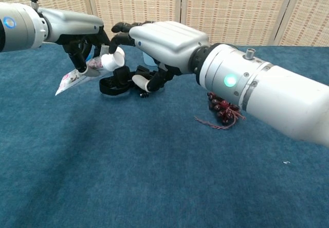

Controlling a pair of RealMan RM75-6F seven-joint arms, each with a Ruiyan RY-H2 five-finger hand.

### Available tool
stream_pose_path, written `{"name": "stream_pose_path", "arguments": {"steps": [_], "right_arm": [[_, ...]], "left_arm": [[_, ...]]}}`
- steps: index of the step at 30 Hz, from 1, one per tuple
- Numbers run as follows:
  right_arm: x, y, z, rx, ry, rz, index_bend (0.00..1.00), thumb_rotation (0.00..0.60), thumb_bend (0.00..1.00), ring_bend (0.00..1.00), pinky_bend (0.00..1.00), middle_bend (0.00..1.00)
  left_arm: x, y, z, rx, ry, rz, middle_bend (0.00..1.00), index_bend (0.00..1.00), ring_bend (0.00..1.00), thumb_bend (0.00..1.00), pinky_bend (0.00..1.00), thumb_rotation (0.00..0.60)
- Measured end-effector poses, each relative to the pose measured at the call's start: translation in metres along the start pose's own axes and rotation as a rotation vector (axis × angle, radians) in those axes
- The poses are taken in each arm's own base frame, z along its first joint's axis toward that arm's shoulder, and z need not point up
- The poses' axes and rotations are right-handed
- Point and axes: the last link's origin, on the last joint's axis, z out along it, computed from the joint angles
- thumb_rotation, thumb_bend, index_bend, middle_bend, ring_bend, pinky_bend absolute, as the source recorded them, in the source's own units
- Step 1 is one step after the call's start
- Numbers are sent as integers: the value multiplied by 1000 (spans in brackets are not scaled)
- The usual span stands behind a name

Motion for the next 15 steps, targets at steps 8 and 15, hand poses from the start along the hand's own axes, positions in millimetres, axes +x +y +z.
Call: {"name": "stream_pose_path", "arguments": {"steps": [8, 15], "right_arm": [[-1, 2, 0, -7, -3, -8, 227, 600, 386, 0, 0, 0], [-3, 3, 1, -10, -12, -8, 227, 600, 386, 0, 0, 0]], "left_arm": [[0, -1, 0, 1, -2, 5, 730, 575, 537, 366, 326, 600], [0, -3, -1, 4, 2, 6, 732, 577, 538, 366, 330, 600]]}}
